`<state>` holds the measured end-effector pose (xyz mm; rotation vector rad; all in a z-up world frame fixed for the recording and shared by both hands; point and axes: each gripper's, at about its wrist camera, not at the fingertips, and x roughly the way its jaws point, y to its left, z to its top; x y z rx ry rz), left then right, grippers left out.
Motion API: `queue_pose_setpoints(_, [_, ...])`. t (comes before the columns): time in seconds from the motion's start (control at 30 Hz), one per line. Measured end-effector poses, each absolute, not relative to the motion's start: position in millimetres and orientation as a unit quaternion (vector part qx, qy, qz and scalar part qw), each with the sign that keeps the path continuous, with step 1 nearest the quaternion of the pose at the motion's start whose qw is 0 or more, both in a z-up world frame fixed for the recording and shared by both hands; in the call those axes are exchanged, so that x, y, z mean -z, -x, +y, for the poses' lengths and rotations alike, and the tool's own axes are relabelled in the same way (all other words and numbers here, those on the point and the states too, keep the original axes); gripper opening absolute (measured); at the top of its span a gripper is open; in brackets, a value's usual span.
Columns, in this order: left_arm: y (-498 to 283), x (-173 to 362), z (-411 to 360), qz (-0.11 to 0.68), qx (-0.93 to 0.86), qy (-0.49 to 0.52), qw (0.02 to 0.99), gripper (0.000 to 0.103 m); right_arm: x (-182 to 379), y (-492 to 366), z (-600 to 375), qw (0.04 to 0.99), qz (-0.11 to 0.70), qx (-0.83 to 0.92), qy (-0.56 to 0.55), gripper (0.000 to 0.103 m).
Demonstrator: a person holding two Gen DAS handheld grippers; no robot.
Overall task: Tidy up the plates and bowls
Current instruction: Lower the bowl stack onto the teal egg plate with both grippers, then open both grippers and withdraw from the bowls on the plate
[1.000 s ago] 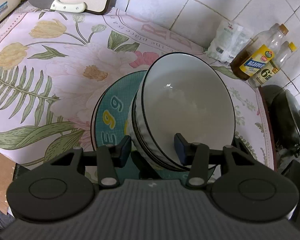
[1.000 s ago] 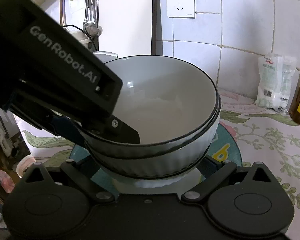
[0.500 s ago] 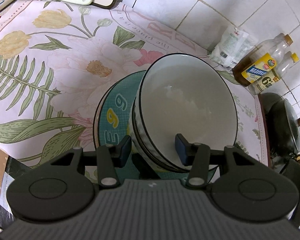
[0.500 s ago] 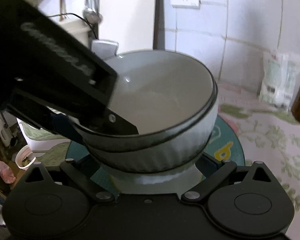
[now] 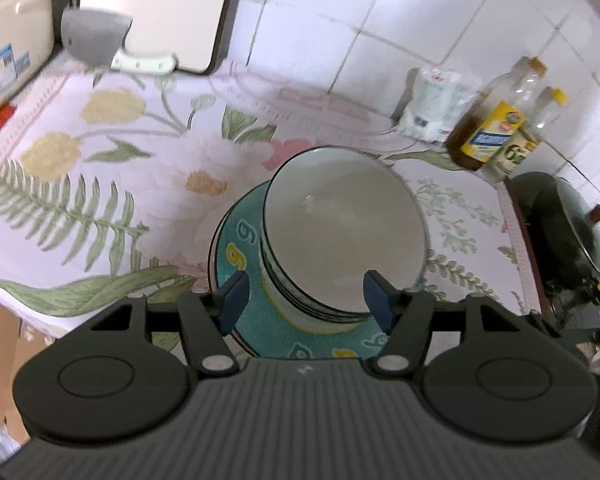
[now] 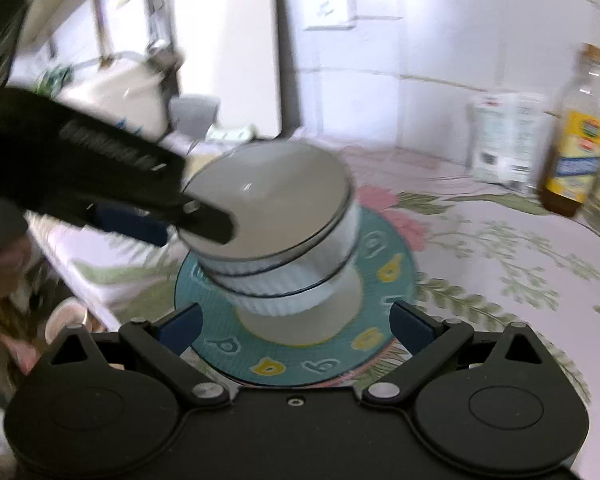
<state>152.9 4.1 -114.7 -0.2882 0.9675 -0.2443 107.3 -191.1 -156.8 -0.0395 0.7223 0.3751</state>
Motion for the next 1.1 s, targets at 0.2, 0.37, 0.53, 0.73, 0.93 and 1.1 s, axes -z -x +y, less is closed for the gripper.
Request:
queue_pose_setpoints(0.2, [-124.7,69.2,10.8,0.427,0.136,0.113,0.887,0.069,114.2,-81.3,-214.9,0.93,0.339,-0.143,-0.013,0.101])
queue_pose_setpoints(0.37, [-97.5,35.0,16.9,0.408,0.143,0.082,0.898,0.077,70.1,-60.5,-227.1,0.935,0.336,-0.111,-0.007,0.102])
queue_pose_setpoints(0.53, [-70.8,8.1,22.0,0.386,0.146,0.058,0.909,0.089,40.7,-44.1,-233.2,0.933,0.352,-0.072,-0.001,0.102])
queue_pose_setpoints(0.73, [-43.7,-15.6,24.6,0.362,0.123,0.029,0.924,0.095,8.9,-14.9,-235.2,0.946,0.324,-0.029,0.0,0.102])
queue_pose_setpoints(0.93, [-25.2,-27.7,31.3,0.362,0.117,0.016,0.925,0.095,-13.1,15.9,-228.9,0.955,0.297,-0.009,0.011,0.102])
queue_pose_setpoints(1.1, [-8.1,-28.6,31.5,0.343,0.105,-0.001,0.933,0.095,-17.4,38.2,-223.9,0.958,0.288,0.013,0.006,0.102])
